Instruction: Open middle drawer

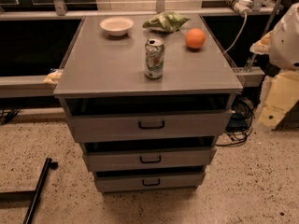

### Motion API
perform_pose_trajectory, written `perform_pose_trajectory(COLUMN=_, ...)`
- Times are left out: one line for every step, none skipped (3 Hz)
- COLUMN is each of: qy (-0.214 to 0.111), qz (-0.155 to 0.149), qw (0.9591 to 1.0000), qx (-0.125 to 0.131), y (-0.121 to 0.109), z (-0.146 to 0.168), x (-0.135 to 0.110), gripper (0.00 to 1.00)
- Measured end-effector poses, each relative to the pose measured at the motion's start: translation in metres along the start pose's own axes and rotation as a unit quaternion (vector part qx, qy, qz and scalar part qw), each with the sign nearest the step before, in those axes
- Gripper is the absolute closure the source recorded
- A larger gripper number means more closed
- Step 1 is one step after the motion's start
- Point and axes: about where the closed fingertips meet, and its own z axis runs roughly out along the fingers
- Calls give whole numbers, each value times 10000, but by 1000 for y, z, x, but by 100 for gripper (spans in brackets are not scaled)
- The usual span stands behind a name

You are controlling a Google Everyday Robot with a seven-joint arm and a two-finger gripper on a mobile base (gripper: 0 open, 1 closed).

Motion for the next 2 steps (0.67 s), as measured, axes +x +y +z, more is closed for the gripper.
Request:
perform_pose_trajectory(qy=-51, qz=-4, qw=10000, qx=17, y=0, z=3, x=0, gripper=0)
perform_pose_trajectory(qy=-259, qz=-6, qw=9995, qx=-177, y=8, z=34, x=7, gripper=0)
